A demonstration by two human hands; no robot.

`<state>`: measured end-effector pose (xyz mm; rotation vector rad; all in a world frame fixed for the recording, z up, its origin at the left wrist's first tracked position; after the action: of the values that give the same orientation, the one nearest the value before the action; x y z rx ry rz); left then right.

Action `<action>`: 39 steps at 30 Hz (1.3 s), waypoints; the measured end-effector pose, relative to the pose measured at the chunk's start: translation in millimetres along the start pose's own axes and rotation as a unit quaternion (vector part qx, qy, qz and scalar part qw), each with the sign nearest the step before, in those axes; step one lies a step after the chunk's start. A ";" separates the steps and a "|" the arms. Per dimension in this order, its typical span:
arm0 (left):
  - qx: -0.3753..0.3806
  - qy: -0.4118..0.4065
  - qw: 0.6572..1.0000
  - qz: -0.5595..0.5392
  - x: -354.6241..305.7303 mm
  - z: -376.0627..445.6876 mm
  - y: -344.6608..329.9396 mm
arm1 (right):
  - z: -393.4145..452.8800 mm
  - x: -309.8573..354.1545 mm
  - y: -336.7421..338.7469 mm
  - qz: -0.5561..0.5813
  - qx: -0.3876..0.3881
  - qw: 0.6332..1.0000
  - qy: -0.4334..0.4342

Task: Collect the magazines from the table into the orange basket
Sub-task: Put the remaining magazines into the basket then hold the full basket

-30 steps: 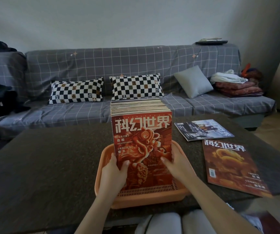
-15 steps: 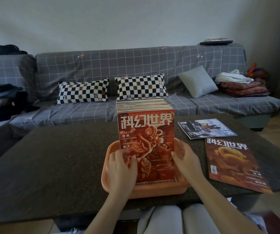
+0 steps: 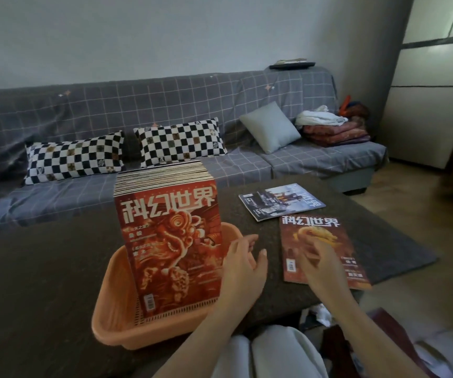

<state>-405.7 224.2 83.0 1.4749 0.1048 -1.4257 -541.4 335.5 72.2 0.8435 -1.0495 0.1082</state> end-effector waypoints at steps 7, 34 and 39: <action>0.116 -0.019 0.993 0.003 -26.6 34.9 -91.0 | 9.9 -73.6 40.7 -0.067 -0.033 0.995 -0.068; 0.150 0.197 0.966 -0.074 20.0 42.1 -143.6 | -31.5 -171.9 62.4 0.119 -0.050 0.930 -0.344; 0.132 0.094 0.982 -0.099 0.1 15.9 -122.3 | -54.1 -165.2 64.5 0.291 -0.030 0.904 -0.311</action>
<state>-498.2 269.6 15.4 1.8596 0.1904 -1.4995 -618.4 465.4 -35.5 0.4815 -1.8858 0.3219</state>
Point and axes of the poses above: each hand's wrist, its own z-axis towards the middle knuckle, its own y-axis out of the back of the hand, x = y × z, the point moved 4 cm from there along z, towards the middle knuckle, and after that the axes turned 8 degrees about x, right-handed, at the moved point
